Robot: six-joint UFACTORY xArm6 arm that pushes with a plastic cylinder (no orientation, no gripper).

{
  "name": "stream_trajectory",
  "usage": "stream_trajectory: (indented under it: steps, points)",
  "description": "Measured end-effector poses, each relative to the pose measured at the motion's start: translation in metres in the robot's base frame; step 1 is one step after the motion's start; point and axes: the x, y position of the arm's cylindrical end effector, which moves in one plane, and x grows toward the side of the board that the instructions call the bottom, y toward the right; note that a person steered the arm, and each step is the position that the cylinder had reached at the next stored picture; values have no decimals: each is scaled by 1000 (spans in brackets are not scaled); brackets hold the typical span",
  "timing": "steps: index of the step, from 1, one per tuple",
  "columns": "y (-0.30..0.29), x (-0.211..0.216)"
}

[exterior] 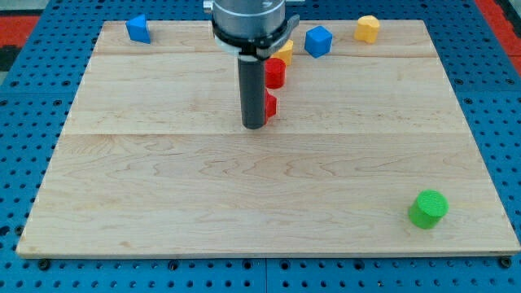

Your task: Push the red star slightly to the right

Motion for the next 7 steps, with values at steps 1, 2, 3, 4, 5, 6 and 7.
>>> stream_trajectory:
  steps: [1,2,3,4,5,6,7]
  points:
    - [5,5]
    - [17,5]
    - [60,8]
    - [-18,23]
    - [-49,-16]
    - [-23,-21]
    - [7,-21]
